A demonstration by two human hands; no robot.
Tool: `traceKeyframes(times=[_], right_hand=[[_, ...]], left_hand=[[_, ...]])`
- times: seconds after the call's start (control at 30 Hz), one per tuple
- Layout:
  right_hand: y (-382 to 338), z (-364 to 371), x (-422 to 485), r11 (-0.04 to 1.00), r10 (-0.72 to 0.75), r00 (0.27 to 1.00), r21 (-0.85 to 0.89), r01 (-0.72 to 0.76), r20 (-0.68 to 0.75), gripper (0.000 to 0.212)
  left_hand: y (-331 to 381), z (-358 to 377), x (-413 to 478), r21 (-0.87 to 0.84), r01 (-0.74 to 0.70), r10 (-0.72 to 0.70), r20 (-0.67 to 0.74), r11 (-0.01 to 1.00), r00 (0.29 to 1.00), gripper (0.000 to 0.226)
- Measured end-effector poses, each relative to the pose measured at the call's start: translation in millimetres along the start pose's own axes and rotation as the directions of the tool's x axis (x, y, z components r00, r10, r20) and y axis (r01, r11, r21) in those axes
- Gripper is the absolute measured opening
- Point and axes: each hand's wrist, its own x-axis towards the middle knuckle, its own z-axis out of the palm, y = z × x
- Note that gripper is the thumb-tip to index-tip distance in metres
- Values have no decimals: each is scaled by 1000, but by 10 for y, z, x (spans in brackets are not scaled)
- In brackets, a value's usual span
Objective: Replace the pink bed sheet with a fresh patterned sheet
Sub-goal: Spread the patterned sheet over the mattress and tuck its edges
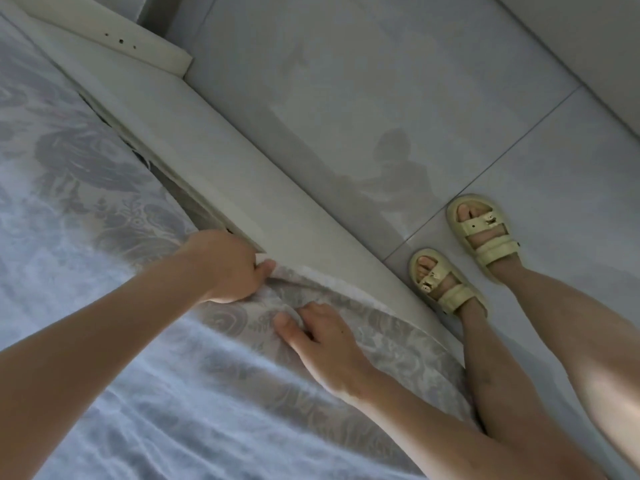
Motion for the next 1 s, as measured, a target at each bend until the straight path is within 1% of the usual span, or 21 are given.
traceKeyframes(times=[0.03,0.07,0.1,0.13,0.17,0.2,0.23,0.33,0.37,0.4,0.47,0.5,0.53,0.6,0.63,0.67,0.73,0.8,0.83,0.9,1.0], right_hand=[[16,37,-33,1000,-4,1000,22,3,30,73],[14,51,-55,996,7,996,89,-15,90,80],[26,80,-54,974,38,983,213,-77,182,85],[12,87,-50,909,73,950,373,-188,303,85],[4,90,-22,804,112,904,497,-326,413,82],[15,79,20,710,145,860,554,-435,489,81],[57,62,86,665,163,834,566,-487,527,79],[174,-23,256,620,160,769,543,-566,620,79],[210,-36,272,587,178,762,554,-590,623,76],[260,-69,261,584,189,766,557,-590,614,69],[433,-117,167,606,206,772,541,-583,601,54],[513,-152,83,611,238,765,519,-597,599,55],[607,-184,-17,609,293,749,488,-626,594,61],[804,-220,-184,623,386,723,416,-663,574,75],[881,-210,-227,627,428,712,385,-677,556,80],[939,-186,-239,635,464,706,356,-686,534,87],[952,-151,-227,634,491,697,334,-697,523,100],[940,-177,-258,598,545,674,333,-729,499,102],[926,-223,-321,588,578,661,317,-744,479,96],[984,-352,-543,597,625,668,304,-742,403,77],[1196,-486,-920,618,617,726,385,-686,302,74]], left_hand=[[-9,8,-65,-32,5,-5,-10,999,1000,57],[-15,-1,-139,-64,10,-11,-15,998,1000,53],[-11,-11,-208,-91,11,-13,-18,996,1000,51],[4,-39,-270,-116,12,-14,-24,993,1000,52],[14,-72,-301,-124,19,-20,-12,992,1000,54],[20,-104,-294,-129,25,-23,13,991,1000,58],[19,-142,-250,-147,22,-19,23,989,1000,63],[52,-181,-41,-292,17,-17,3,956,1000,72],[96,-173,9,-313,-7,5,-8,950,1000,72],[155,-145,32,-298,-38,40,1,954,999,75],[286,-23,64,-174,-129,139,50,976,989,91],[345,51,34,-118,-175,179,22,977,984,95],[410,81,-30,-77,-199,197,-33,977,980,88],[537,79,-163,30,-260,259,-241,965,935,69],[596,70,-226,47,-290,290,-309,956,906,65],[654,47,-307,58,-307,309,-319,950,896,64],[669,136,-309,62,-316,321,-246,947,915,62],[696,256,-177,55,-267,273,-173,962,946,66],[727,301,-97,62,-227,234,-152,972,960,68],[899,280,-8,83,-181,187,-74,980,980,63],[1254,233,4,30,-180,180,24,983,983,59]])
